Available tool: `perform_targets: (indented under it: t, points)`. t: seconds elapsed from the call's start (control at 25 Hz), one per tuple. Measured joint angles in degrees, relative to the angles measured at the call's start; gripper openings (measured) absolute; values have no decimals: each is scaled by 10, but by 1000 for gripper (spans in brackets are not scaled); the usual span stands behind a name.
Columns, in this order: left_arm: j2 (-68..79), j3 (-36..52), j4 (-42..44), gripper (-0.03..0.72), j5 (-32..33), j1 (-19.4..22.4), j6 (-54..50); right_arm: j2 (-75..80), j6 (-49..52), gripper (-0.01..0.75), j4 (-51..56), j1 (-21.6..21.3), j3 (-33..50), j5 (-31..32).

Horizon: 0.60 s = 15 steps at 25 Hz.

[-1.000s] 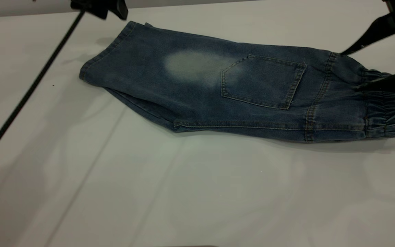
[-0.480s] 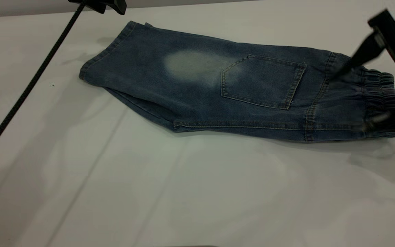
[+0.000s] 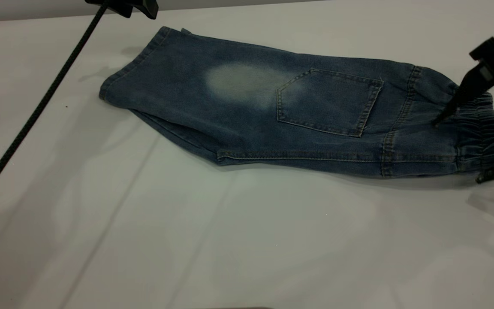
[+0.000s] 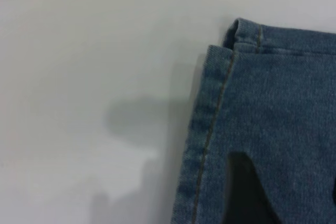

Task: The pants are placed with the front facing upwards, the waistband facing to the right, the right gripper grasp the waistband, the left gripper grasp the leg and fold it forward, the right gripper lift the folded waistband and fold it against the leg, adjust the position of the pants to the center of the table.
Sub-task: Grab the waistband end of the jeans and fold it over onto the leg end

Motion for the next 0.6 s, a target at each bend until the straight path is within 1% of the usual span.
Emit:
perform_targets:
  t: [0.12,0.24,0.32,0.4,0.44,0.52,0.6]
  points:
    - [0,0,0,359,2,0,0,22,-6,584,29,0,-1,-8]
    - [0,0,0,359,8,0,0,30,-66,581,79,0,-1,-27]
    - [0,0,0,359,14,0,0,30,-117,563,119,0,-1,-44]
    - [0,0,0,359,26,-3,0,30,-143,525,145,0,-1,-62]
    - [0,0,0,359,32,-7,1,30,-148,496,151,0,-1,-68]
    - [0,0,0,359,44,-20,9,30,-154,395,157,0,-1,-72]
    - [0,0,0,359,56,-41,28,30,-165,228,162,0,-1,-72]
